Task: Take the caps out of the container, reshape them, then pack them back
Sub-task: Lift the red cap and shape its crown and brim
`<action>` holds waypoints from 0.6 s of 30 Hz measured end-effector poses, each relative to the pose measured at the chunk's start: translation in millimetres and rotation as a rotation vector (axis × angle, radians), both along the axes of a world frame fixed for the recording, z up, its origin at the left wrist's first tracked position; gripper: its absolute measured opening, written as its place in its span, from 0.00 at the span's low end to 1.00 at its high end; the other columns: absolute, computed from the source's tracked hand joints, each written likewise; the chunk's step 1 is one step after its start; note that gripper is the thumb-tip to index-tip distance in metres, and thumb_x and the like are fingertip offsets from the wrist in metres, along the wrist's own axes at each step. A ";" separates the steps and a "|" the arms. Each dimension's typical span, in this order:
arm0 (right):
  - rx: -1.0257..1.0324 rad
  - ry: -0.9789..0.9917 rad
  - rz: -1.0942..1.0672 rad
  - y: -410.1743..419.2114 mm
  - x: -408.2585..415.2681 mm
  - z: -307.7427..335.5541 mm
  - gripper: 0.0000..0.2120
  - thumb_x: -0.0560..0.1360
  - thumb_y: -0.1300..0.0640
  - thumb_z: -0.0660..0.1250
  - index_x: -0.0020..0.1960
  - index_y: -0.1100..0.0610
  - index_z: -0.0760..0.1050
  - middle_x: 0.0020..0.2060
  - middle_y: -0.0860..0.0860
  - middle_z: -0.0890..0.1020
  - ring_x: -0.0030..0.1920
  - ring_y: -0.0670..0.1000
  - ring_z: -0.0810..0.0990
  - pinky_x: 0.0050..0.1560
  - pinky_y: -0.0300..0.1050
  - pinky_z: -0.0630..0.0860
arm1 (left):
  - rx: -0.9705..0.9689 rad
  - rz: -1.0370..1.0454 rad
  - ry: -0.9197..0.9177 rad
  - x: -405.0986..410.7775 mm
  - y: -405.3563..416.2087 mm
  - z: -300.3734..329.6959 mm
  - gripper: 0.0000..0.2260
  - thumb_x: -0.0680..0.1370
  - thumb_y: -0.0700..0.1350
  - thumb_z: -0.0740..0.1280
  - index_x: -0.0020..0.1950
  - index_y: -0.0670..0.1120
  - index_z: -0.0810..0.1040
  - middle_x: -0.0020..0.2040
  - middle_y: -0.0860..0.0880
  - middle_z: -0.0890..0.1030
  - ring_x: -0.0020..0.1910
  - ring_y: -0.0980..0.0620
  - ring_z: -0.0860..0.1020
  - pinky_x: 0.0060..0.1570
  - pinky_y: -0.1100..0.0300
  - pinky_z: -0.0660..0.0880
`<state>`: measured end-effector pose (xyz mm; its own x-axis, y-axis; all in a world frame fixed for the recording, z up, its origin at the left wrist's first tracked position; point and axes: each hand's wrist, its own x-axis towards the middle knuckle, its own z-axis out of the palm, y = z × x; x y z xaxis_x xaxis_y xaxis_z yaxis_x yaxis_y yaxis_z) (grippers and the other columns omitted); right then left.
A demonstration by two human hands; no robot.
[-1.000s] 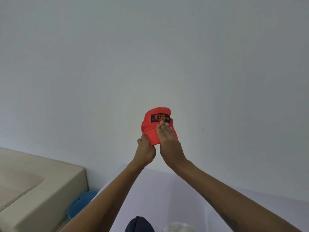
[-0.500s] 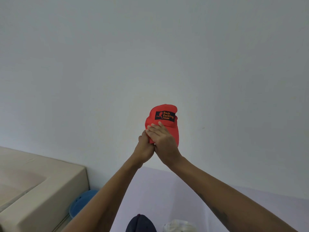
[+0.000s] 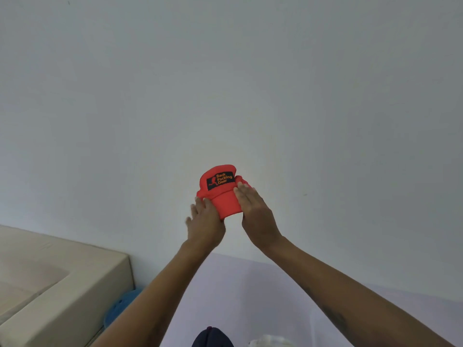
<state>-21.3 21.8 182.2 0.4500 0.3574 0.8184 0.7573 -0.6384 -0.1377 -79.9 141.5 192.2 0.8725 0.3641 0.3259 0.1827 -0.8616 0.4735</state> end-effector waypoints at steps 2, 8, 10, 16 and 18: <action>0.106 0.019 0.019 5.2 -1.8 2.2 0.28 0.67 0.77 0.66 0.66 0.66 0.72 0.65 0.62 0.76 0.65 0.63 0.74 0.62 0.59 0.74 | -0.145 -0.078 -0.115 4.6 -7.9 4.6 0.24 0.80 0.39 0.58 0.74 0.38 0.55 0.70 0.37 0.68 0.64 0.37 0.71 0.63 0.43 0.71; 0.519 0.093 0.044 17.2 -17.4 0.5 0.29 0.69 0.79 0.61 0.69 0.64 0.70 0.67 0.60 0.73 0.68 0.59 0.72 0.66 0.53 0.71 | -0.344 -0.217 -0.297 -5.0 -26.1 9.8 0.19 0.81 0.36 0.55 0.73 0.42 0.62 0.60 0.43 0.77 0.53 0.45 0.77 0.50 0.60 0.71; 0.425 0.094 0.043 13.0 -16.4 -1.6 0.27 0.72 0.76 0.62 0.70 0.64 0.68 0.68 0.61 0.72 0.69 0.60 0.71 0.66 0.56 0.72 | -0.227 -0.226 -0.279 -1.7 -17.6 6.5 0.20 0.82 0.40 0.55 0.74 0.42 0.59 0.62 0.43 0.76 0.56 0.44 0.77 0.56 0.56 0.74; 0.067 0.367 -0.015 -12.4 11.0 -4.3 0.30 0.74 0.70 0.57 0.75 0.60 0.57 0.65 0.60 0.73 0.60 0.63 0.76 0.56 0.57 0.76 | 0.218 -0.118 -0.071 3.2 3.2 8.8 0.27 0.81 0.36 0.55 0.77 0.38 0.47 0.75 0.36 0.58 0.71 0.37 0.66 0.68 0.46 0.67; 0.038 0.344 -0.046 -11.8 12.9 -2.7 0.30 0.72 0.72 0.55 0.74 0.60 0.59 0.66 0.58 0.73 0.62 0.62 0.74 0.57 0.57 0.75 | 0.295 -0.082 -0.082 3.1 -4.4 15.7 0.28 0.80 0.34 0.58 0.77 0.38 0.48 0.76 0.36 0.55 0.75 0.38 0.58 0.72 0.45 0.60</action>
